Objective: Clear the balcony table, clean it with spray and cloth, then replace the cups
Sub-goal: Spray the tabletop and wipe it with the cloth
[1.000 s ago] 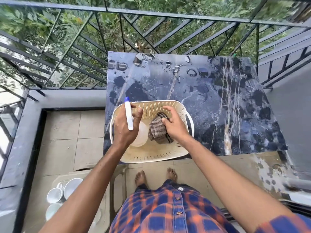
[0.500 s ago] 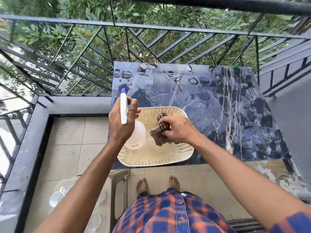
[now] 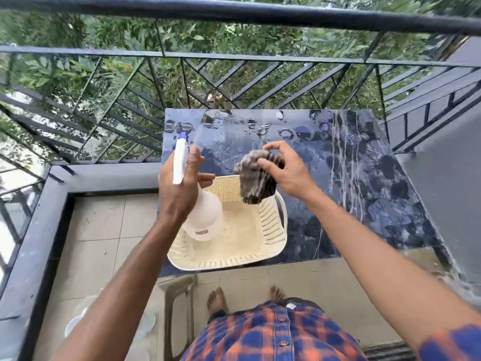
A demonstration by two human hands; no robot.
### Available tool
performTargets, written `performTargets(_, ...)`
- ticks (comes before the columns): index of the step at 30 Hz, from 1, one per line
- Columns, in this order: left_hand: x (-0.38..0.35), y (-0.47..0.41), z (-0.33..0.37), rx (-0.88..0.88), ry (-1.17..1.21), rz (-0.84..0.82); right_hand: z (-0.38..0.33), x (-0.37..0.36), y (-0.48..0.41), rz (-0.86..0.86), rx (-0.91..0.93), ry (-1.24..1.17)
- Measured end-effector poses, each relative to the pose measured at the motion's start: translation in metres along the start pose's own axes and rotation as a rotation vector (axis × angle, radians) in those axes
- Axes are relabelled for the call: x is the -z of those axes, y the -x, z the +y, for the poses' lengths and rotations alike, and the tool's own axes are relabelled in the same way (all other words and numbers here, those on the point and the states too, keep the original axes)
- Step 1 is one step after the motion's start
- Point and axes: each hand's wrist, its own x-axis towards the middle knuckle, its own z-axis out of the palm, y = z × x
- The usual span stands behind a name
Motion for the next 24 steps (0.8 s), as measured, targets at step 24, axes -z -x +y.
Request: performTargets(24,-0.385,0.048,-0.001,0.305,-0.073,0.005,0.287,0.302,-0.002,0.192,-0.629,-0.773)
